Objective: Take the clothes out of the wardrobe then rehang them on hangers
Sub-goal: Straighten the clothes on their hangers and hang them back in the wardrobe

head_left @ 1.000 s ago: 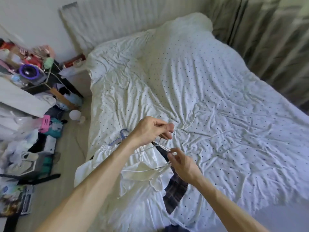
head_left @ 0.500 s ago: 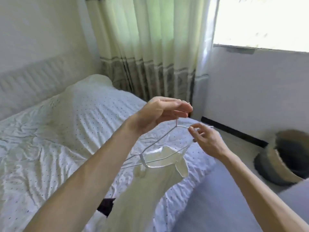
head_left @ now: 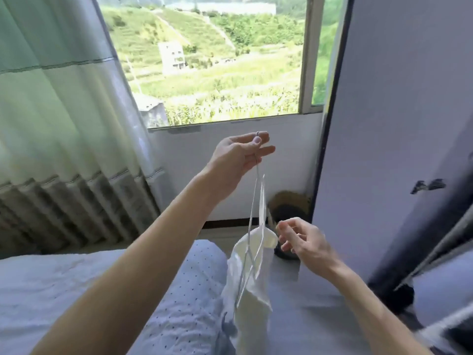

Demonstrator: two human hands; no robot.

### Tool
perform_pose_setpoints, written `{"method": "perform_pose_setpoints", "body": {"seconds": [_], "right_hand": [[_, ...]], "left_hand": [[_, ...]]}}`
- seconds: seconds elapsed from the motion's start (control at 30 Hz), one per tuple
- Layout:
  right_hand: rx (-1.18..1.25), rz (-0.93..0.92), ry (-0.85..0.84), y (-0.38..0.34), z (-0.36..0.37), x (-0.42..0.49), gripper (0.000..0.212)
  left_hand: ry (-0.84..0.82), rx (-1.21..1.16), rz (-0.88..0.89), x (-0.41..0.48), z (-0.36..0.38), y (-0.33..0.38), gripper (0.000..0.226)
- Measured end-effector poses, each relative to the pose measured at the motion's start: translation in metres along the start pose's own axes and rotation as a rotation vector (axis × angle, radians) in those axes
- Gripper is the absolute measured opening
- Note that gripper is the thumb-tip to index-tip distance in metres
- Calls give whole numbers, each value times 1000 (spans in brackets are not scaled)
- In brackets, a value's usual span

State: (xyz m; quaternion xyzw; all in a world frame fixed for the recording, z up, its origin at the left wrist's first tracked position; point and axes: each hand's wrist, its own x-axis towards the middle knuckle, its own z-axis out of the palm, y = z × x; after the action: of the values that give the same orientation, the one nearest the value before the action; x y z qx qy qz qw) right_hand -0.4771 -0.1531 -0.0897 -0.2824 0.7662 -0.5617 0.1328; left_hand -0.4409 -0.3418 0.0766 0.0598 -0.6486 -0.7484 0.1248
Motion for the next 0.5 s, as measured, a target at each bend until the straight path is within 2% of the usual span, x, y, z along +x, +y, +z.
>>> {"method": "perform_pose_setpoints", "body": {"seconds": [0.1, 0.23, 0.37, 0.5], "right_hand": [[7, 30, 6, -7, -21, -14, 68], [-24, 96, 11, -16, -35, -31, 58], [-249, 142, 247, -24, -54, -41, 36], [-418, 186, 475, -32, -75, -53, 28]], "left_hand": [[-34, 14, 12, 22, 38, -12, 35], [-114, 6, 32, 53, 80, -17, 39], [-226, 36, 72, 81, 121, -22, 36], [-339, 14, 84, 103, 153, -23, 33]]}}
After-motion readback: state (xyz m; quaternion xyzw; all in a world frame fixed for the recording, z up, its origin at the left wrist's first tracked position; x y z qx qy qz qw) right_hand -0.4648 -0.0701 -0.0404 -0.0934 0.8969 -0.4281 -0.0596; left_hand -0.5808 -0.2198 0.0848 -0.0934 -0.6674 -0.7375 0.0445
